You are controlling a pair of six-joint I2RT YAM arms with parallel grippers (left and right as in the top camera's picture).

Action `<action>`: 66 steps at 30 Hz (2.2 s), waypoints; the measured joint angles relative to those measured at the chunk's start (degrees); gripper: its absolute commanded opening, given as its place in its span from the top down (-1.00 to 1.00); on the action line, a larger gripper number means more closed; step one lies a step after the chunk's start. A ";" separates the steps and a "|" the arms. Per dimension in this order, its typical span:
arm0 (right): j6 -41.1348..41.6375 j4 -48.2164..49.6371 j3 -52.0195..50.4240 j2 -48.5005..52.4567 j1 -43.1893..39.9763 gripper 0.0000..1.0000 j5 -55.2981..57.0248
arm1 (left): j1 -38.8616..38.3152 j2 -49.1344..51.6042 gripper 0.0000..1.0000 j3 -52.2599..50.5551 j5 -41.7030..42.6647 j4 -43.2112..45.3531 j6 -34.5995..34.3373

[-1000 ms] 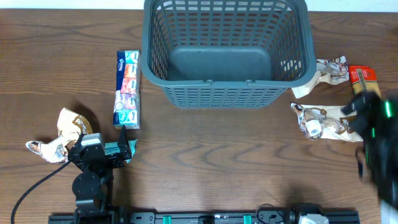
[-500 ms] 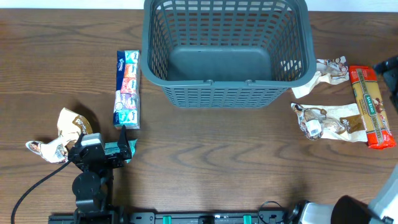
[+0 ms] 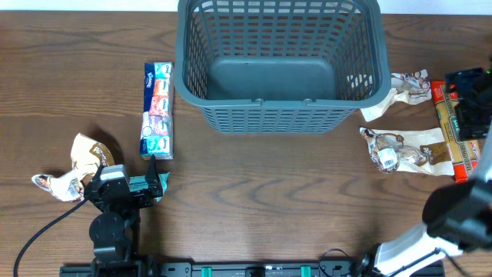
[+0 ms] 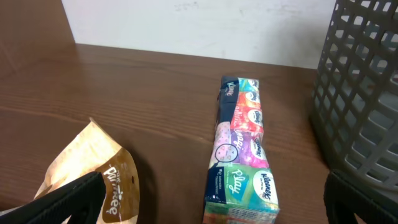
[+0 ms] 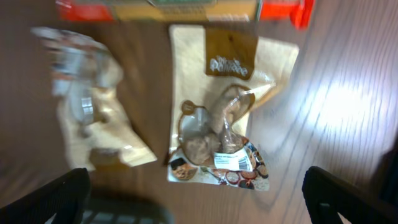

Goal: Pack container
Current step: 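Move the right gripper over the lower Pantree mushroom bag, then lower the right gripper and grasp the Pantree mushroom bag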

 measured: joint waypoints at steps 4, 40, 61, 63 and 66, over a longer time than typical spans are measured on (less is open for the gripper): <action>4.63 -5.79 0.00 7.87 0.50 -0.98 -0.66 | 0.00 0.00 -0.97 0.00 0.00 0.00 0.00; -5.97 32.65 -46.45 -24.41 2.84 -0.99 3.76 | 0.00 0.00 -0.97 0.00 0.00 0.00 0.00; 7.56 37.88 -46.51 -7.34 0.57 -0.99 0.11 | 0.00 0.00 -0.97 0.00 0.00 0.00 0.00; 7.37 38.60 -46.51 -6.19 0.57 -0.97 -0.26 | 0.00 0.00 -0.98 0.00 0.00 0.00 0.00; 6.29 40.11 -46.51 -4.92 0.57 -0.99 -0.55 | 0.00 0.00 -0.97 0.00 0.00 0.00 0.00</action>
